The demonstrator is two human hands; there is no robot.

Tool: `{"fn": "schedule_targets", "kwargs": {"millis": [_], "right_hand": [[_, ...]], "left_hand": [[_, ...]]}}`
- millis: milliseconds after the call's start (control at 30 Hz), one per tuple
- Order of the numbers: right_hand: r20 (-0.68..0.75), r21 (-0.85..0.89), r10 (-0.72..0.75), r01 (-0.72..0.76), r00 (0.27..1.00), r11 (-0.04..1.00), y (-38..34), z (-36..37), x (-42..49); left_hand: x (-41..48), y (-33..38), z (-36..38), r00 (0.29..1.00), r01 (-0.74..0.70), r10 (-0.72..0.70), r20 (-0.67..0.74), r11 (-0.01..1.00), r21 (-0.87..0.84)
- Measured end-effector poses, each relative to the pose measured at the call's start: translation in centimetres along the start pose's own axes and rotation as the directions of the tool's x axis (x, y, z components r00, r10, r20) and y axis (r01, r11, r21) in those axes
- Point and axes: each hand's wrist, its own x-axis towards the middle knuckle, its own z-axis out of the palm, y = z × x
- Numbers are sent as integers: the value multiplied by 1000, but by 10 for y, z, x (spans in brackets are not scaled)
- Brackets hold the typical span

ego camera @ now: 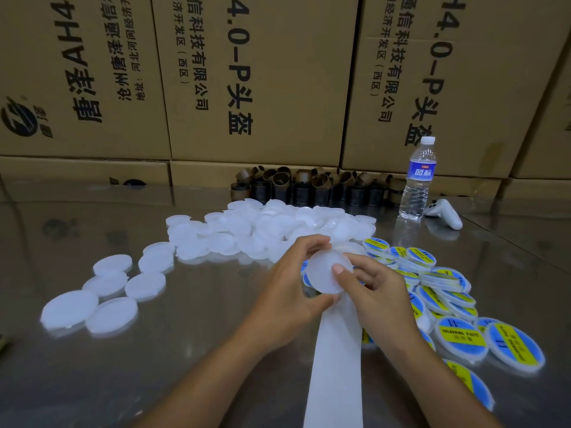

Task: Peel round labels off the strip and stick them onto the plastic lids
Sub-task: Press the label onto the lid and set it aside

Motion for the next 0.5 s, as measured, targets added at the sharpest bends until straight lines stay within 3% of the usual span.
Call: {"fn": "schedule_targets", "kwargs": {"millis": [67, 167, 233, 333, 400, 500], "right_hand": [[0, 25, -9, 9, 1000, 1000, 1, -1, 0], [9, 95, -7, 6, 1000, 995, 1, -3, 2], [45, 77, -32, 29, 998, 997, 2, -2, 2], [97, -24, -122, 125, 988, 992, 2, 1, -1], [177, -153, -220, 248, 959, 956, 1, 1, -5], [252, -304, -320, 388, 913, 870, 1, 1, -9]], "left_hand": [[0, 0, 1, 1000, 20, -20, 21, 1000, -24], [2, 3, -2, 979, 205, -201, 44, 936, -287], [4, 5, -5, 935, 342, -347, 71, 832, -437], [7, 3, -7, 840, 520, -495, 224, 613, -594], [6, 2, -9, 806, 580, -500, 316, 562, -590], [5, -7, -8, 789, 614, -495, 364, 609, -503]]}}
